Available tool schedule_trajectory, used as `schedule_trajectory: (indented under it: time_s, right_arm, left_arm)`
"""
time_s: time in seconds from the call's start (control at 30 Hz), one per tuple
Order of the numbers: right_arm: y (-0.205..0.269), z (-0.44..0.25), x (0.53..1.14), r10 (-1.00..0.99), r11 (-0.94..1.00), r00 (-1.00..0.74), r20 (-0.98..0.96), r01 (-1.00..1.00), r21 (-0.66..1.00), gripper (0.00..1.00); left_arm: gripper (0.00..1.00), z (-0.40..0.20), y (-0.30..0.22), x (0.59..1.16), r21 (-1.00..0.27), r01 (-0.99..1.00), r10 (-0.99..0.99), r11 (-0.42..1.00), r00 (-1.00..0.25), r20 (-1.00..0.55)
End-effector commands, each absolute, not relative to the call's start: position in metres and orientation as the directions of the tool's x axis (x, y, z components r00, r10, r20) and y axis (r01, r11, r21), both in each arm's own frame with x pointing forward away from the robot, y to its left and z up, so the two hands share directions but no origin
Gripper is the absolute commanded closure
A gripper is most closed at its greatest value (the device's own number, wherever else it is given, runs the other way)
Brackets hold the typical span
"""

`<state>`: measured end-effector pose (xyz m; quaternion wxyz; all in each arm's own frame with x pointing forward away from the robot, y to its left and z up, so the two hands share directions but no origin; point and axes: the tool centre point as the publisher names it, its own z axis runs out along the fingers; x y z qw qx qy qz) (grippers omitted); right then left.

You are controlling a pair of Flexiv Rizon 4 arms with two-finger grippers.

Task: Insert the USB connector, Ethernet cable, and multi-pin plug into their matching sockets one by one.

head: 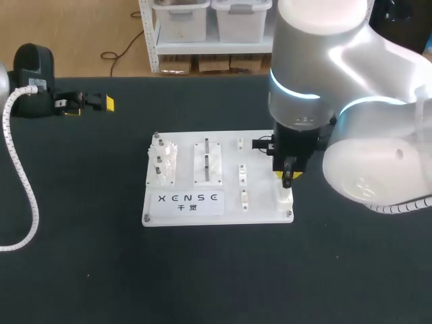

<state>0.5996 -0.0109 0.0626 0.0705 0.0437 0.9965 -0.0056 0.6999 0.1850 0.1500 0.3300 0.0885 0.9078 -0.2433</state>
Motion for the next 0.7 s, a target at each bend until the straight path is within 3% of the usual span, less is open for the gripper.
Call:
schedule_trajectory:
  time_s: [0.03, 0.7]
  right_arm:
    - [-0.0122, 0.0621, 0.5988, 0.086, 0.996, -0.986, -0.142, 0.088, -0.007, 1.0]
    - [-0.0108, 0.0685, 0.5992, 0.078, 0.997, -0.985, -0.151, 0.078, 0.008, 1.0]
  left_arm:
    - [0.0, 0.15, 0.185, 0.6999, -0.383, 0.321, 0.0, 0.866, -0.767, -0.642]
    - [0.0, 0.15, 0.185, 0.6999, -0.383, 0.321, 0.0, 0.866, -0.767, -0.642]
